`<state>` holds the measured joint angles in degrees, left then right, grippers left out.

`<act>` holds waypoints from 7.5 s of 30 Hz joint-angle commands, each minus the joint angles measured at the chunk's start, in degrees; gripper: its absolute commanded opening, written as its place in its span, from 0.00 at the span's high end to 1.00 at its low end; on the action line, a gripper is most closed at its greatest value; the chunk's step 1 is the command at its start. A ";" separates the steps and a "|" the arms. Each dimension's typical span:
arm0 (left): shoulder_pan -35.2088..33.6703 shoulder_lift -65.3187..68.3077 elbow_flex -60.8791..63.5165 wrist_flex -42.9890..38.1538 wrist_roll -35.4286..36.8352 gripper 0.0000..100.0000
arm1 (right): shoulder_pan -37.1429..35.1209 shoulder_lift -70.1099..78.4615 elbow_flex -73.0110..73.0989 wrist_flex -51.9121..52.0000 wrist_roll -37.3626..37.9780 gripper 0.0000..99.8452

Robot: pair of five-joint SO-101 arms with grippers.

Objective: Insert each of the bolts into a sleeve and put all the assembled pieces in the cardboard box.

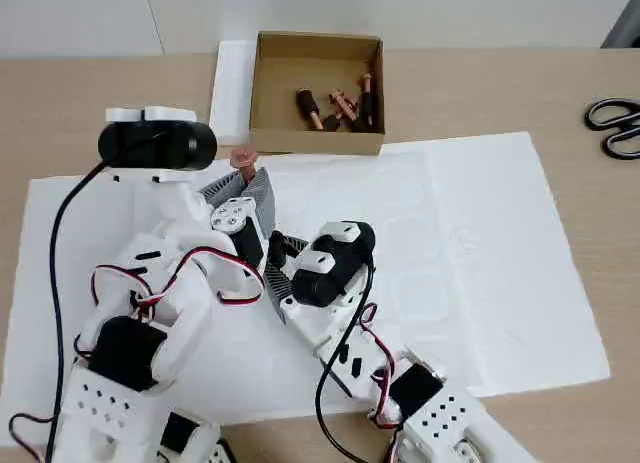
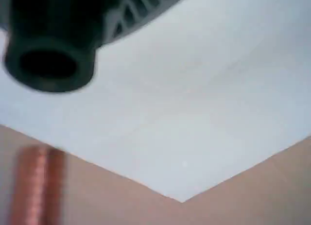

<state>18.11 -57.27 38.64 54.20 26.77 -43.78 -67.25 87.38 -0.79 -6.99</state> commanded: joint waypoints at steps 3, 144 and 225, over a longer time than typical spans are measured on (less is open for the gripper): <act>2.73 -1.58 -0.13 0.88 0.00 0.99 | 0.04 -1.54 -1.05 -3.03 0.70 1.00; -8.18 -12.04 57.63 -44.84 5.63 0.99 | 27.21 122.15 -137.41 40.84 24.97 0.79; -27.34 -44.66 57.80 1.32 12.13 0.99 | 31.25 -36.35 6.68 61.49 7.30 1.00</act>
<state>-8.97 -101.76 96.66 55.78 38.55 -12.92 -103.21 94.51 60.84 0.31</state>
